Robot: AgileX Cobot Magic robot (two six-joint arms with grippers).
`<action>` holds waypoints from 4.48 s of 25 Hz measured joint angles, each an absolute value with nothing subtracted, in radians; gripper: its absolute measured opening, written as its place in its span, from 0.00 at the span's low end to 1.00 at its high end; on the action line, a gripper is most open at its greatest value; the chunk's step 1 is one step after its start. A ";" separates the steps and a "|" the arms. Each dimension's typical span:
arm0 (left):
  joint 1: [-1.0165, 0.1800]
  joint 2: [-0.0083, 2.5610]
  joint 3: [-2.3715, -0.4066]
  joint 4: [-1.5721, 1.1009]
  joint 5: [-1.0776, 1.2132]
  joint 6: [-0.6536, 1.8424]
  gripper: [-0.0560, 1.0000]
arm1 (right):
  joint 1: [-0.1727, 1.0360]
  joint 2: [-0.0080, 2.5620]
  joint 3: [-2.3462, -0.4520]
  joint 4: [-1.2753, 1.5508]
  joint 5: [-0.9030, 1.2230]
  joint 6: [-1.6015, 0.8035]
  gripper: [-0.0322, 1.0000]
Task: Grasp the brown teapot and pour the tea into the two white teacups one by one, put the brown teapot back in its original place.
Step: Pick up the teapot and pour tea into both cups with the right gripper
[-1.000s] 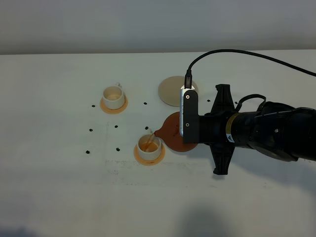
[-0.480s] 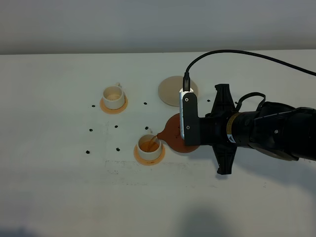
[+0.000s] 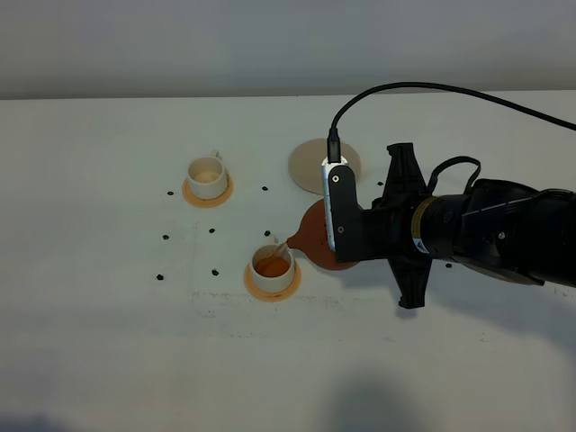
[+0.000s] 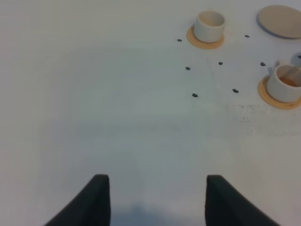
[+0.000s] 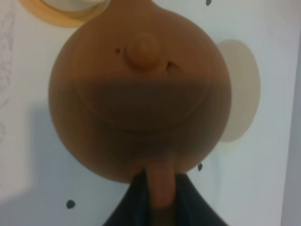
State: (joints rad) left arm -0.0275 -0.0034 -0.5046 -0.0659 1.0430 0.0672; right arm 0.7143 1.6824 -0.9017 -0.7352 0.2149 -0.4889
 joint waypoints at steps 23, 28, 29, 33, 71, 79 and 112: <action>-0.028 -0.003 -0.505 -0.066 1.043 0.067 0.50 | 0.714 1.682 -0.903 -0.839 0.216 -0.489 0.11; -0.028 -0.003 -0.505 -0.066 1.043 0.067 0.50 | 0.714 1.682 -0.911 -0.850 0.216 -0.489 0.11; -0.028 -0.003 -0.505 -0.066 1.043 0.067 0.50 | 0.714 1.682 -0.914 -0.851 0.216 -0.489 0.11; -0.028 -0.003 -0.505 -0.066 1.043 0.067 0.50 | 0.714 1.682 -0.922 -0.855 0.215 -0.489 0.11; -0.028 -0.003 -0.505 -0.066 1.043 0.067 0.50 | 0.714 1.682 -0.922 -0.752 0.198 -0.286 0.11; -0.028 -0.003 -0.505 -0.066 1.043 0.067 0.50 | 0.714 1.675 -0.922 -0.592 0.200 -0.217 0.11; -0.028 -0.003 -0.505 -0.066 1.043 0.067 0.50 | 0.673 1.824 -0.968 -0.168 0.251 0.015 0.11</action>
